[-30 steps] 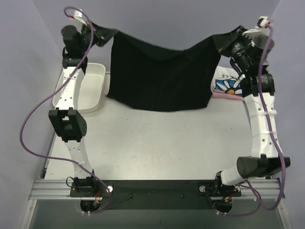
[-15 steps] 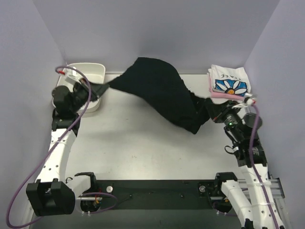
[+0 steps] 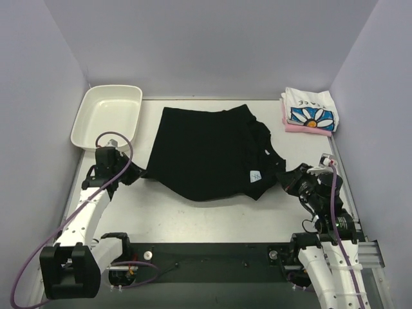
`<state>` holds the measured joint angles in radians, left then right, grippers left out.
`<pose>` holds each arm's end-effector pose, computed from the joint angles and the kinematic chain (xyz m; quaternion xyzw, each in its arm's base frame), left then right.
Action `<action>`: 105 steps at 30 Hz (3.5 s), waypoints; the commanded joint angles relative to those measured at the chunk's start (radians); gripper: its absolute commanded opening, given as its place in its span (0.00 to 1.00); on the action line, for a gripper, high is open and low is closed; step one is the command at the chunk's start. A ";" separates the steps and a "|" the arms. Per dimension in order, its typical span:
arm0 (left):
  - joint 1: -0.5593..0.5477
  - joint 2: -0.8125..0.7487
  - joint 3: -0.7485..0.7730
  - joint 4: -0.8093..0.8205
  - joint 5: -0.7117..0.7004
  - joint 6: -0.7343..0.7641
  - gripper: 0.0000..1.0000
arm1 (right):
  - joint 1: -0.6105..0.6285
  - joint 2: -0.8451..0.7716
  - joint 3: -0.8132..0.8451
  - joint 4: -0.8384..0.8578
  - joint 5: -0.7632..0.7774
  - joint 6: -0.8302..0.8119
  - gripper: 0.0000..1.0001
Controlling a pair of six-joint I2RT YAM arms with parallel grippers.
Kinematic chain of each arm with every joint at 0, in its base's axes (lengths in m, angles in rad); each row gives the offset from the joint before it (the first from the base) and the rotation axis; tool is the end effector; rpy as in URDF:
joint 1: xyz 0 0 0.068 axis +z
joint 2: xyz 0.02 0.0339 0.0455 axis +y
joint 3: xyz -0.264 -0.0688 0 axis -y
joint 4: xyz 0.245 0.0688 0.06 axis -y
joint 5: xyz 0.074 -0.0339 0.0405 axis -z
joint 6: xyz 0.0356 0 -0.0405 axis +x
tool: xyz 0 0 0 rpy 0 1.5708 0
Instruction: Fold and stack the t-shirts
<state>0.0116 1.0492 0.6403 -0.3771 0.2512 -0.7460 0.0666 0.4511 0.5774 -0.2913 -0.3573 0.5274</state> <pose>0.2139 -0.0064 0.2233 -0.2945 0.8694 -0.2442 0.3125 0.1227 0.0207 0.3013 0.0596 0.7572 0.3158 0.5686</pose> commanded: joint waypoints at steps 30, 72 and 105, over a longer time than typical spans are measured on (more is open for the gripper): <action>-0.005 -0.301 -0.050 -0.255 -0.085 0.007 0.00 | 0.019 -0.028 -0.004 -0.232 0.136 0.080 0.00; -0.042 -0.058 0.019 -0.112 -0.222 -0.072 0.00 | 0.018 0.196 0.116 -0.215 0.414 0.167 0.00; -0.170 0.448 0.314 0.011 -0.371 -0.156 0.00 | 0.019 0.690 0.302 -0.003 0.414 0.187 0.00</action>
<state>-0.1566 1.4895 0.9077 -0.3908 -0.0769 -0.8871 0.0803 1.1145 0.8253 -0.2962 0.0223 0.7181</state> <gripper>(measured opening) 0.022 0.056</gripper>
